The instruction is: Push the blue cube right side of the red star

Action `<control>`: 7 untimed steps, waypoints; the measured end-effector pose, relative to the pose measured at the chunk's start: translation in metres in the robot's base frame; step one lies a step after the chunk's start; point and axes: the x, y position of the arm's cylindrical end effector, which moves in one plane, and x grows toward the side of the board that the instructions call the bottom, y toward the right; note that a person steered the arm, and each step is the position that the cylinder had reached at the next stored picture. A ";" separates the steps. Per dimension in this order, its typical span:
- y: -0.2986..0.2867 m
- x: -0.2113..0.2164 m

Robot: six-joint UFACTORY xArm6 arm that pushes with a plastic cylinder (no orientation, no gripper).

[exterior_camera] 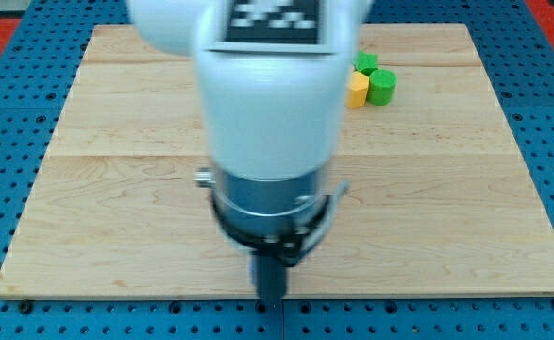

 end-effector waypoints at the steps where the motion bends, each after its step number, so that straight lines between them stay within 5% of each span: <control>1: -0.008 -0.004; 3: -0.024 -0.031; 7: 0.040 -0.077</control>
